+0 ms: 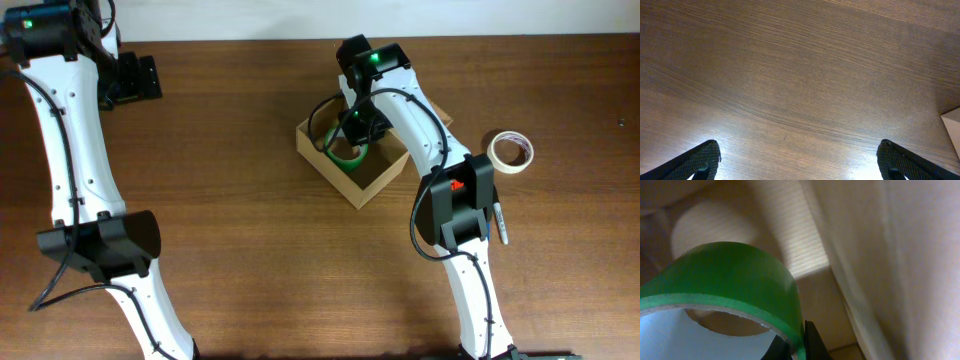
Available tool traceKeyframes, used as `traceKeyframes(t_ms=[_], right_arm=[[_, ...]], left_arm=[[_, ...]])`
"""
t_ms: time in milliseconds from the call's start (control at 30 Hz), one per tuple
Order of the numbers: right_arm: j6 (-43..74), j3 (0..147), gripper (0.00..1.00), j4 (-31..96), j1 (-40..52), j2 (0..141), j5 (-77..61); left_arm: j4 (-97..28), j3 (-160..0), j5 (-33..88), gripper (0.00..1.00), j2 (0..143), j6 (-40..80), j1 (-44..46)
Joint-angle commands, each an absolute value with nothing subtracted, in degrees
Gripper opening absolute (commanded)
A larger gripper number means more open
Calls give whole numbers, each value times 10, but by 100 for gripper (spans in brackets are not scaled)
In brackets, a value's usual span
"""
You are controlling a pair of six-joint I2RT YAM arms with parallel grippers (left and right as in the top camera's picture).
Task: Pack container
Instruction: 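Carry the green tape over the box and lower it inside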
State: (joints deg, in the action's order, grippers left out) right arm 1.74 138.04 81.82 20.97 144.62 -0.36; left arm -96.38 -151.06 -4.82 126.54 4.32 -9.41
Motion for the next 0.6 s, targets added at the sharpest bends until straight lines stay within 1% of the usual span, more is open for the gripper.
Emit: traceKeyframes(t_ms=[0, 333, 367, 400, 433, 567], right_arm=[[19, 1386, 4, 816, 204, 1441, 5], [19, 1385, 4, 790, 190, 1441, 7], [19, 1385, 8, 790, 189, 1441, 7], [19, 1385, 18, 791, 188, 1441, 7], [19, 1385, 24, 793, 188, 1441, 5], [17, 1386, 29, 801, 191, 1431, 5]], left_arm=[[-963, -1508, -43, 100, 1261, 51, -95], [-963, -1508, -43, 100, 1261, 51, -95], [-963, -1508, -43, 100, 1261, 51, -95], [-962, -1508, -43, 100, 1261, 51, -95], [-963, -1508, -43, 100, 1261, 51, -95], [-963, -1508, -43, 100, 1261, 51, -95]])
